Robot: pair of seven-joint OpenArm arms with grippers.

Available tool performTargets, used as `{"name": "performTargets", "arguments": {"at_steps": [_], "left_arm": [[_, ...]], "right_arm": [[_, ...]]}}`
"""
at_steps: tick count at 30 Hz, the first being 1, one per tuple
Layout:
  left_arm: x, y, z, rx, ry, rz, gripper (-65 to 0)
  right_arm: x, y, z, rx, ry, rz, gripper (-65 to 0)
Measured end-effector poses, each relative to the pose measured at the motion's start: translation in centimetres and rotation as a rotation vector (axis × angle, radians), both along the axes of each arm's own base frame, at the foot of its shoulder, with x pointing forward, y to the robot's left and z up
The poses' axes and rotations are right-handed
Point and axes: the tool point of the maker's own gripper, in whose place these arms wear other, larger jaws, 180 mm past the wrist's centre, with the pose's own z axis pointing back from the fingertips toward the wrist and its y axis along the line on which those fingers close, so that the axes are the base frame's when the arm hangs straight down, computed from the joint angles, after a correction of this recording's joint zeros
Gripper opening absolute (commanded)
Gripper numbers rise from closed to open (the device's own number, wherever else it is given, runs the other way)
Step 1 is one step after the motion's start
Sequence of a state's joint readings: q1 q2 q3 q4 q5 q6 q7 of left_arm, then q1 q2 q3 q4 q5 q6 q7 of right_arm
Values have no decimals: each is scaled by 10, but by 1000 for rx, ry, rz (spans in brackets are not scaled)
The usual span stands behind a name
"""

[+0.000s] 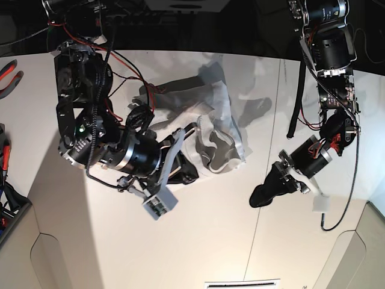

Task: Layout the t-shirt on the table in an organized manner, then fold the t-shirt properly
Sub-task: 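Release the right gripper and move the left gripper toward the bundle, then press and tuck the bundle with both grippers from opposite sides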

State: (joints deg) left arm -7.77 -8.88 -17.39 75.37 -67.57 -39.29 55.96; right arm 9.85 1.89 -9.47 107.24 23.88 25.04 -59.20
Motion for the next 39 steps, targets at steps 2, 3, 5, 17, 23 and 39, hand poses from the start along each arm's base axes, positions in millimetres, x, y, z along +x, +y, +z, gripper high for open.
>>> {"name": "performTargets", "arguments": {"at_steps": [2,3,5,17,23,39], "left_arm": [[-7,-21,-4,5,20,-79,-650],[-9,-31,-5,3,22,-110,-650],[-14,-49,-5,-9,24,-164,-650],[-43,-141,-37,149,60,-376,-650],[-35,-122,-62,354,41,-336,-650],[-45,-82,-116,525,124,-165,-650]], "right_arm": [[9,-17,1,13,6,-72,-650],[12,-26,1,18,7,-101,-650],[19,-43,2,33,15,-172,-650],[-11,-66,-56,112,216,-278,-650],[-18,-51,-96,176,325,-277,-650],[-48,-37,-162,216,554,-288,-650]]}}
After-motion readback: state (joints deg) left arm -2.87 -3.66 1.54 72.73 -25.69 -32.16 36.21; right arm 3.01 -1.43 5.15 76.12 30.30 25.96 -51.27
